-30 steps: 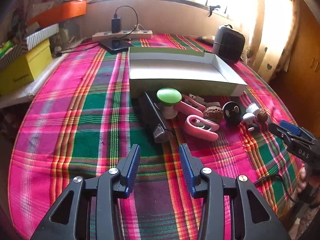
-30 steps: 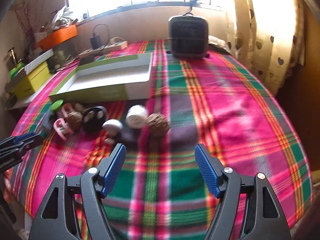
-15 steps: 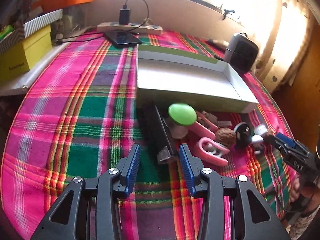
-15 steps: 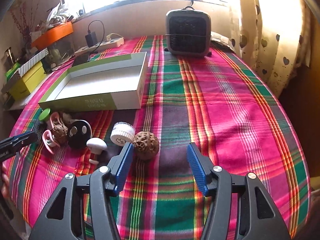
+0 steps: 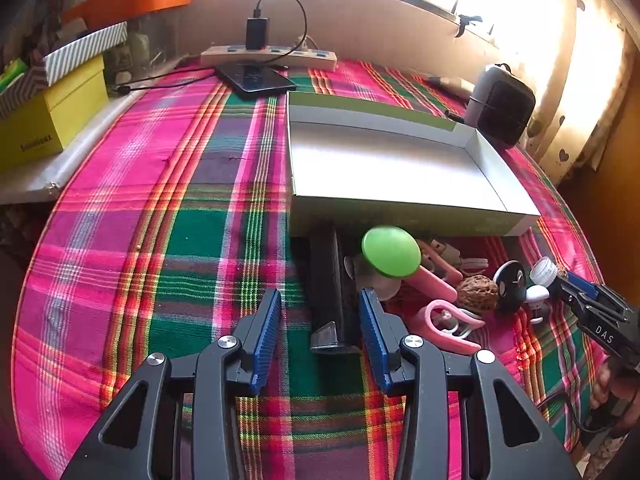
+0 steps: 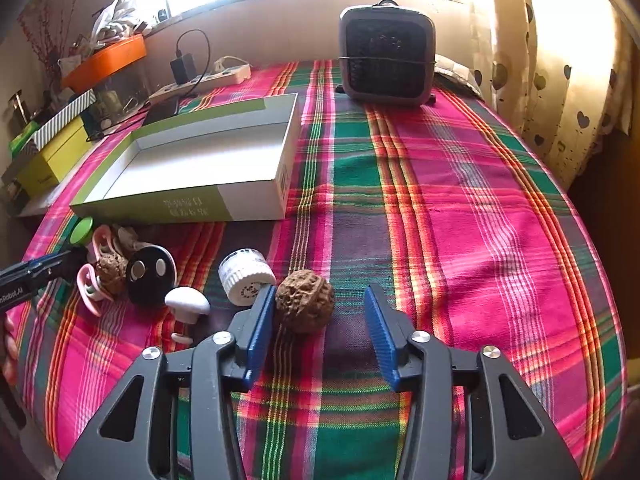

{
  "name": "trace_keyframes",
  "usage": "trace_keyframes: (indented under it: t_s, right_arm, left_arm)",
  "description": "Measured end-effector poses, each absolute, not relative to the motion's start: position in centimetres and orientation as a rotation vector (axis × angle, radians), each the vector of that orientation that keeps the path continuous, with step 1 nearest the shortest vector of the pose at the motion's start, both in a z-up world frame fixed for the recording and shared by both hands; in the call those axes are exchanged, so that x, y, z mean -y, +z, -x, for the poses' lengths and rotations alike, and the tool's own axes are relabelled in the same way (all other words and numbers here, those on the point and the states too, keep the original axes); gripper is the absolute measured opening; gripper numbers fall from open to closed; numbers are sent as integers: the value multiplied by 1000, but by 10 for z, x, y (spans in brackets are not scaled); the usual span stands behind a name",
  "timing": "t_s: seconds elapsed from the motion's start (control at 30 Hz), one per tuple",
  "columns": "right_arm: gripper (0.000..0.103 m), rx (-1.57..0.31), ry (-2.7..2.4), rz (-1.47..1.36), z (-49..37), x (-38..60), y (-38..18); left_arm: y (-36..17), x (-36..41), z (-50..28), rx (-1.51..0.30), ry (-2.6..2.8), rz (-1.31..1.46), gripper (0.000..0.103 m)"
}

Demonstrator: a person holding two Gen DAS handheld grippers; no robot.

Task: Organize objects
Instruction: 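Grasp the black flashlight with the left tool while the right tool grasps the walnut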

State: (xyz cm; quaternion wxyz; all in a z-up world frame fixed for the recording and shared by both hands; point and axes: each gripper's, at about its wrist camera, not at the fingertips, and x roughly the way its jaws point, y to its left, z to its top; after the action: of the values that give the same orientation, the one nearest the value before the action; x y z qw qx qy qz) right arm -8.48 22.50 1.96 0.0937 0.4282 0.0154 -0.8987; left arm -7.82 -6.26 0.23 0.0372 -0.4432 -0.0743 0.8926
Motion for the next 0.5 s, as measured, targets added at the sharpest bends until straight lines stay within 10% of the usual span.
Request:
trace_keyframes:
  t_s: [0.5]
  right_arm:
    - [30,-53,-2662,-1266,86,-223,20]
  left_arm:
    - [2,64,85,207,2750,1347,24]
